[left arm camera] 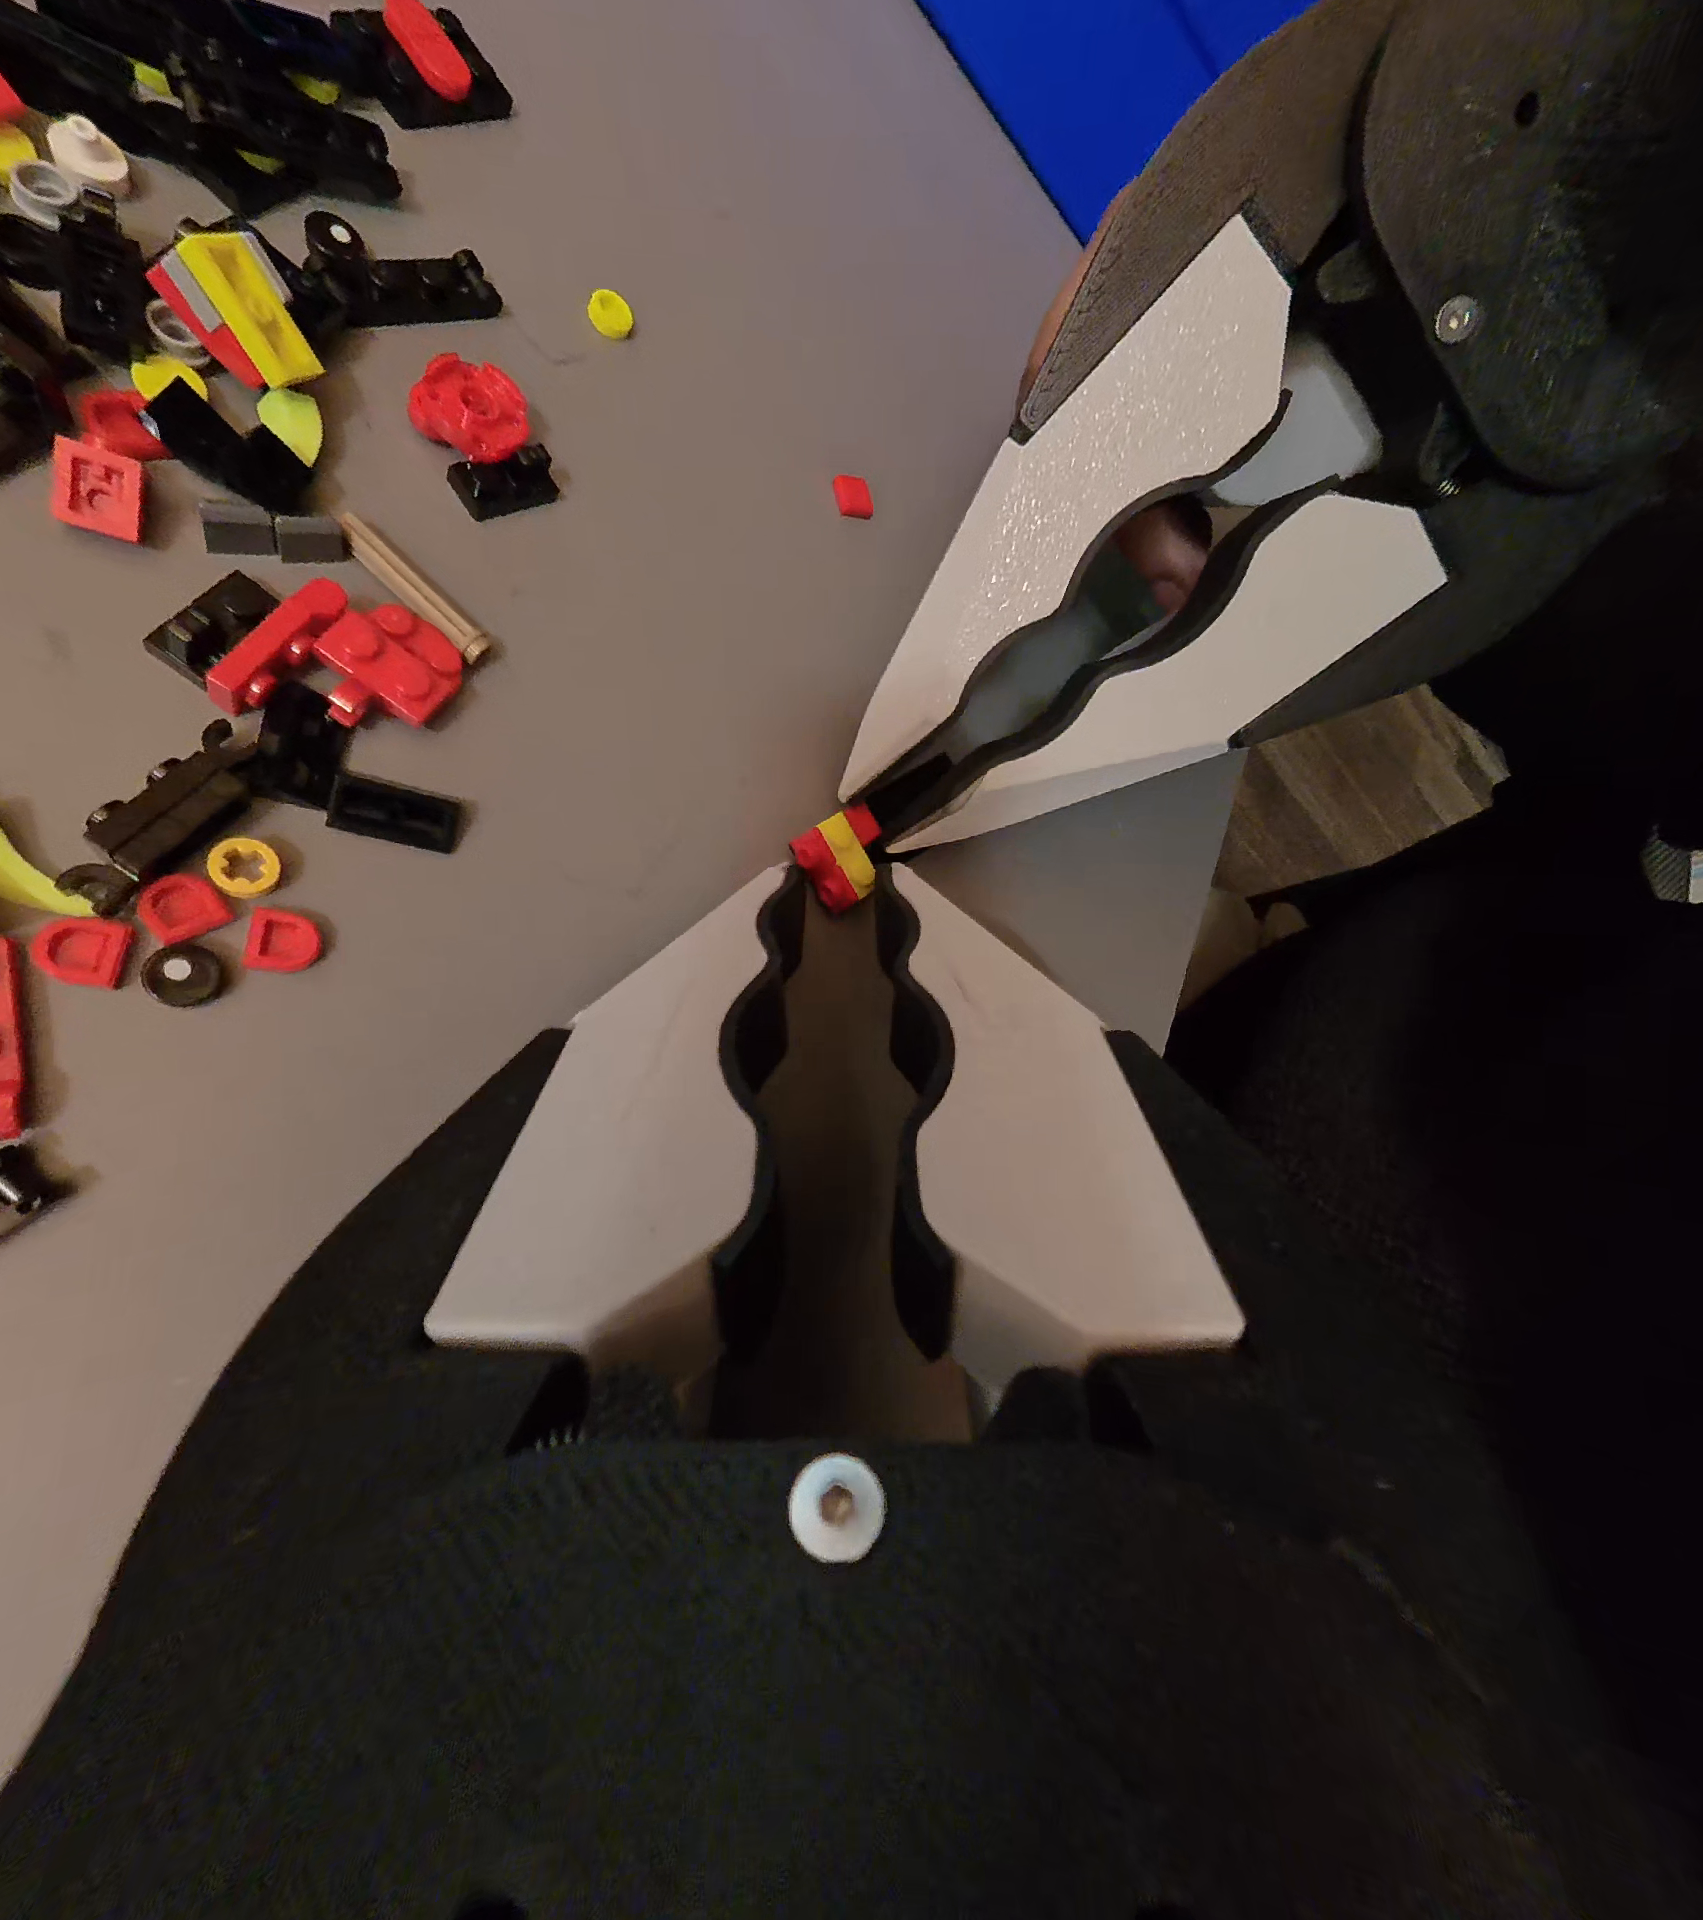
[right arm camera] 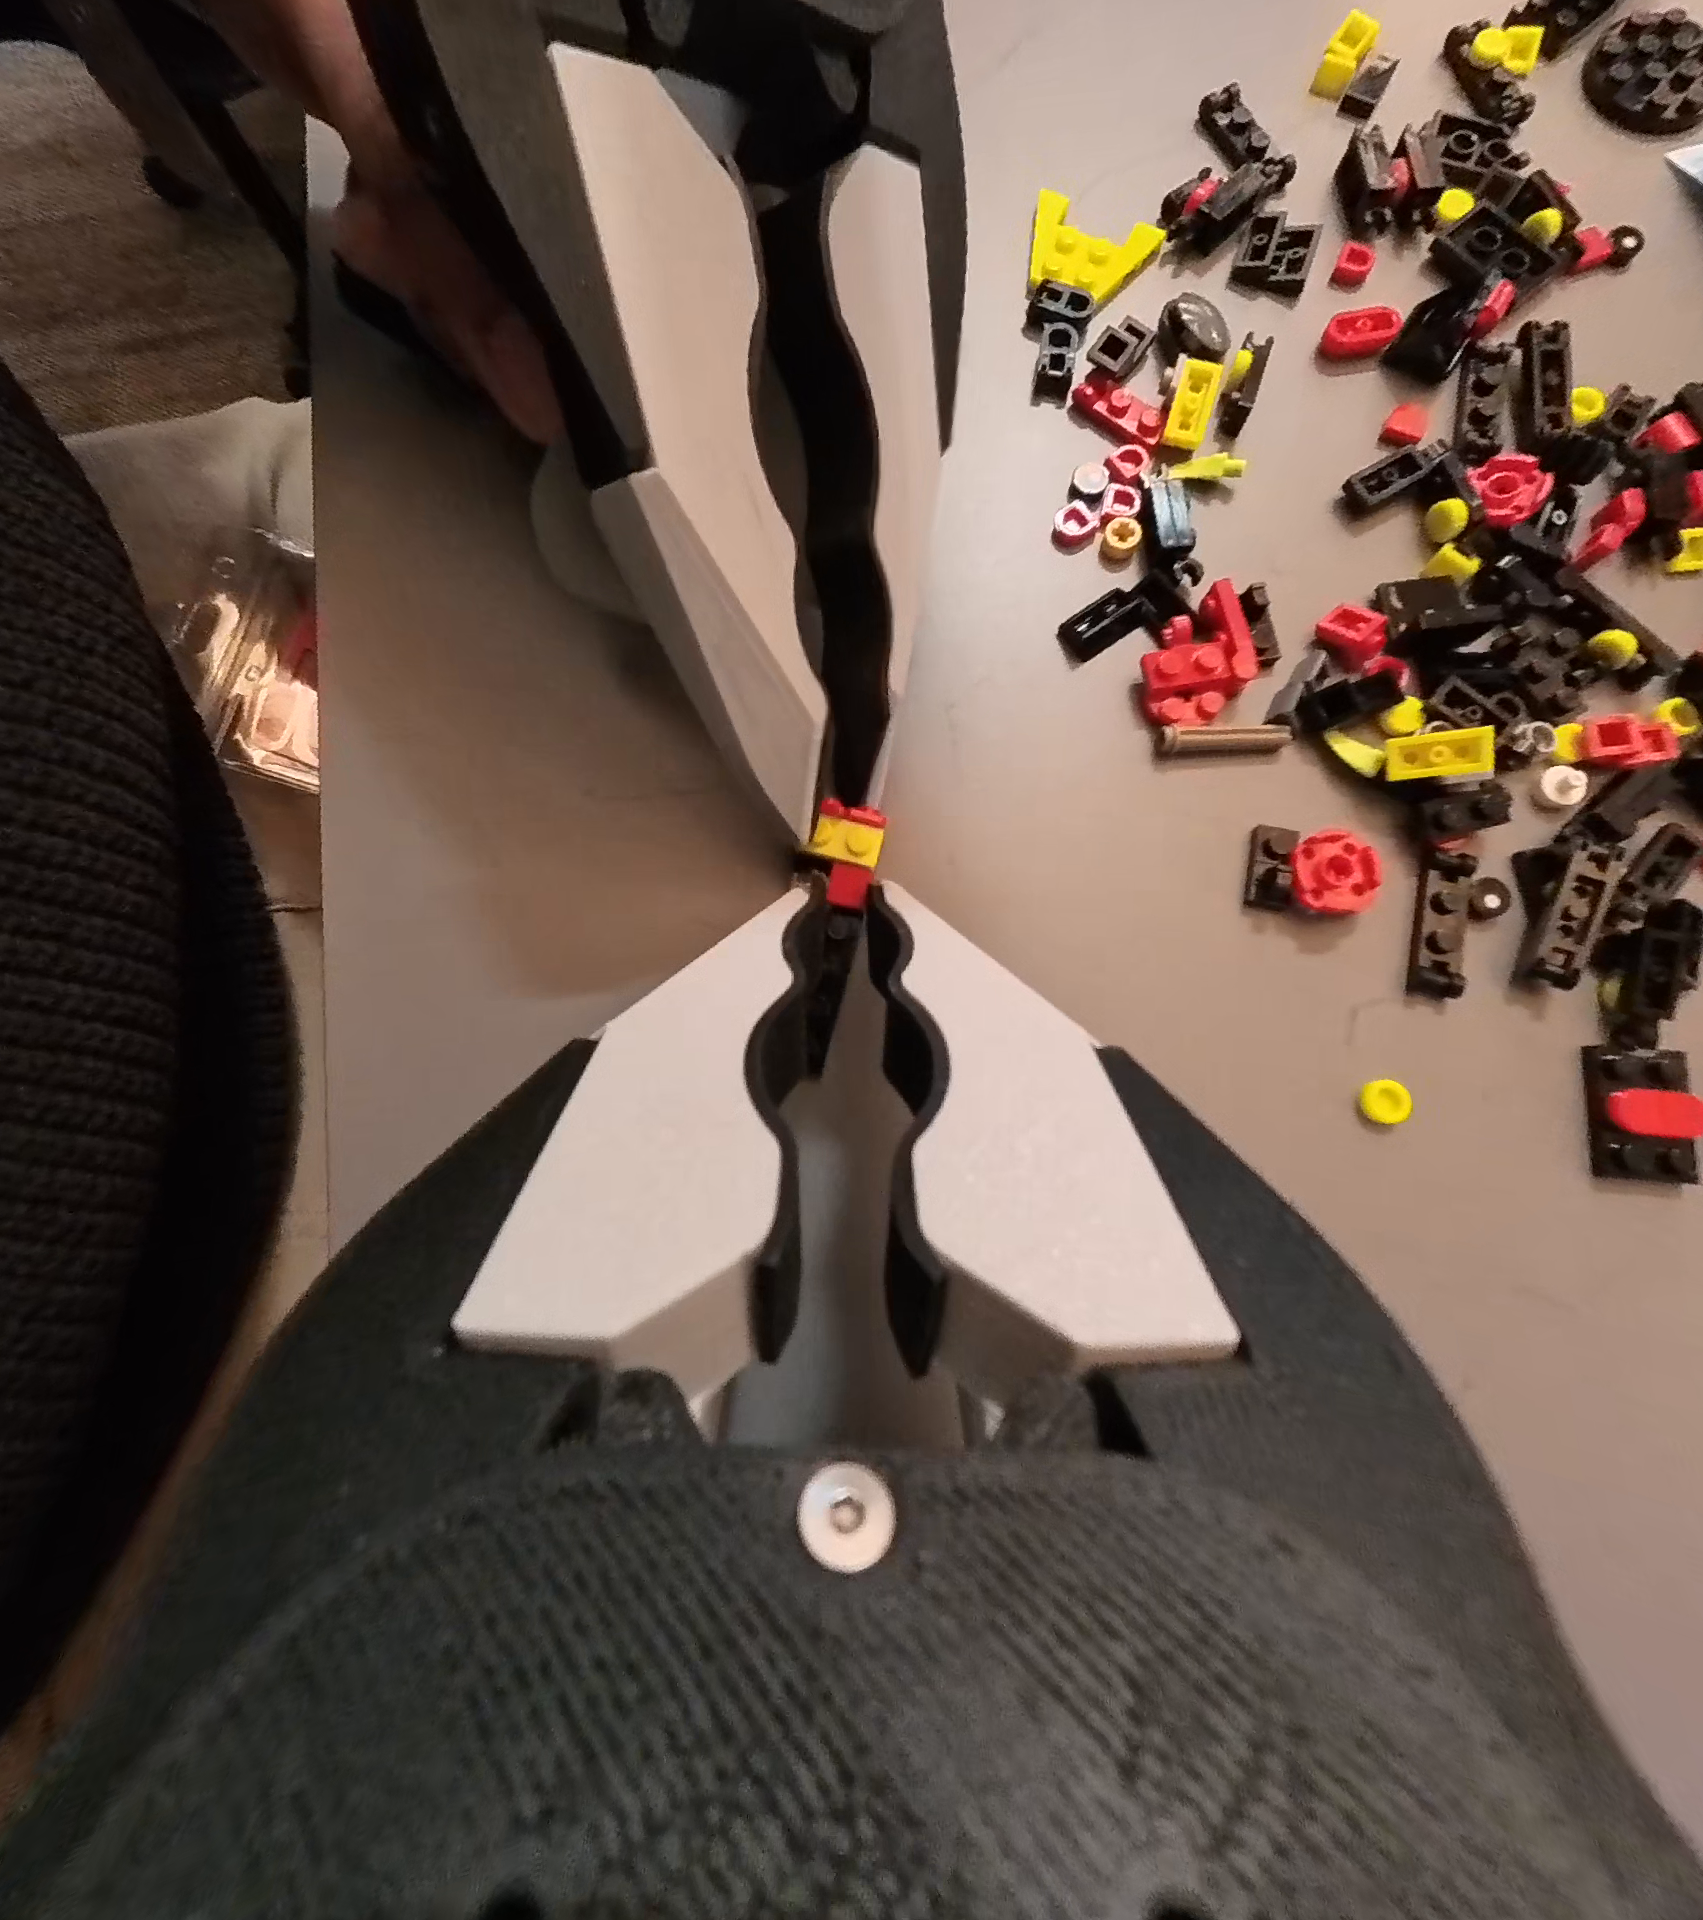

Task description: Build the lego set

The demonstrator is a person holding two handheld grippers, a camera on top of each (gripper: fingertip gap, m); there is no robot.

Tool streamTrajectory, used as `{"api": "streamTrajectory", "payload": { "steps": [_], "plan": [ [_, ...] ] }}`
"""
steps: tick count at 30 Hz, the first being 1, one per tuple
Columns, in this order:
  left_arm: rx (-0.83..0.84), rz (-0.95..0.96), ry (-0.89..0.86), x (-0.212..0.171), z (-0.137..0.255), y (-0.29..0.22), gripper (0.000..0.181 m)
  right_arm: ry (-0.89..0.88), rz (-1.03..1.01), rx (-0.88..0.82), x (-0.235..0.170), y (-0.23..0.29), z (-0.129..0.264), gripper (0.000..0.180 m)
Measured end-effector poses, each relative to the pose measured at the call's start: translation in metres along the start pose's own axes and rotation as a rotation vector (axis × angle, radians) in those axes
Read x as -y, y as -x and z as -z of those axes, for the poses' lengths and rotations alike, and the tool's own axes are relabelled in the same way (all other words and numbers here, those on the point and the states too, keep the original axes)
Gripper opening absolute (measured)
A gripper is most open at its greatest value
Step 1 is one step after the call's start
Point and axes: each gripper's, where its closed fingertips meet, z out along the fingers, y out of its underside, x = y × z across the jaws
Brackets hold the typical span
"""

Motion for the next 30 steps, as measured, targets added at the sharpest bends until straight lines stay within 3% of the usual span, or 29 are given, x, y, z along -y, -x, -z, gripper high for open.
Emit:
{"api": "streamTrajectory", "payload": {
  "steps": [10,30],
  "plan": [
    [0.02,0.154,-0.037,0.009,-0.001,0.005,0.016,-0.002,0.002,0.003,0.001,0.003,-0.002,0.005],
    [0.028,0.171,0.071,-0.01,0.004,-0.006,0.013,0.014,0.032,-0.036,0.001,0.003,-0.002,0.005]
  ]
}}
